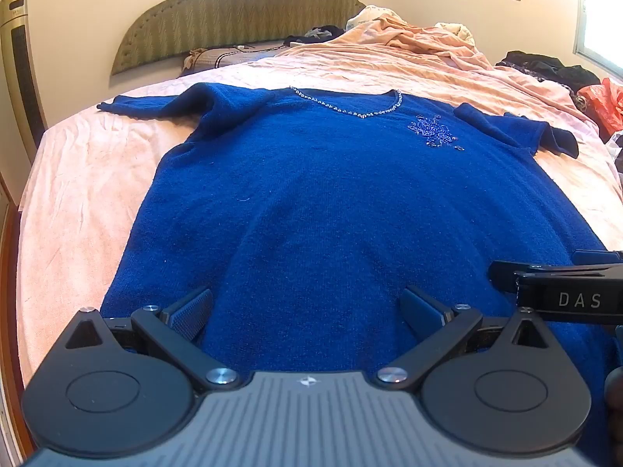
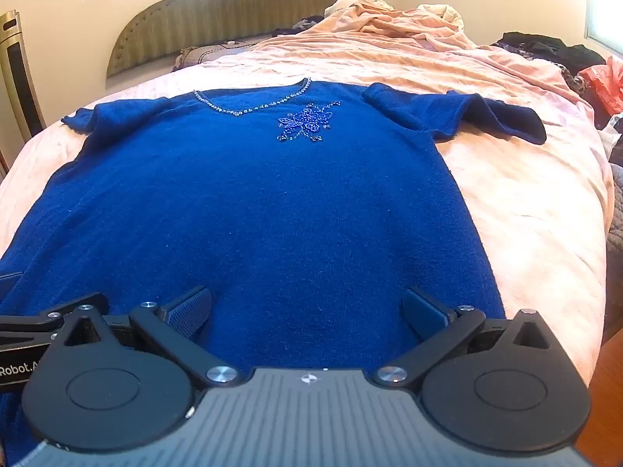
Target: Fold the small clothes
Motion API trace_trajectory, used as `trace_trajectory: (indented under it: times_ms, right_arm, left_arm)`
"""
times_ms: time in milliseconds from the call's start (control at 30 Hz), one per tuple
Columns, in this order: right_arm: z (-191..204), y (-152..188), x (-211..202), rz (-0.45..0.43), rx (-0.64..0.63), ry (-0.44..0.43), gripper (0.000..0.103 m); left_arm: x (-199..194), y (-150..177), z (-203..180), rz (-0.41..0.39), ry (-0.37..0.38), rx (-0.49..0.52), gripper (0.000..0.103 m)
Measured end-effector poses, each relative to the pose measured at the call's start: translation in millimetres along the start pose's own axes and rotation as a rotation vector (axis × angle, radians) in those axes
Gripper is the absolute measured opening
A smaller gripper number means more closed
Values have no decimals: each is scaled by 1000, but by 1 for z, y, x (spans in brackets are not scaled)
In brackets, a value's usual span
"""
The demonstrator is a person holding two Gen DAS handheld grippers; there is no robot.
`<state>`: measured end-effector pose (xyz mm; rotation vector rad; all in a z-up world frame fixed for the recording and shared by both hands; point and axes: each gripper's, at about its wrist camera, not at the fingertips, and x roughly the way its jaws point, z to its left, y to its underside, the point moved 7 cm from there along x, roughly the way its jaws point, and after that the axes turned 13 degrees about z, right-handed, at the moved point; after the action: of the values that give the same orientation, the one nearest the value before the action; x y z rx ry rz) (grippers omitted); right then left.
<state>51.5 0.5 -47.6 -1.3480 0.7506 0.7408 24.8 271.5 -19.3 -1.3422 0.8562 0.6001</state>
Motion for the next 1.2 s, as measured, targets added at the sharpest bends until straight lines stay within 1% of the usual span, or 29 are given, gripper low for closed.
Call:
trace_trajectory:
  times_ms: [1200]
  right_arm:
    - [0, 0, 0, -5, -5, 7, 103]
  left_arm:
    - [-1, 0, 1, -4, 4, -3, 103]
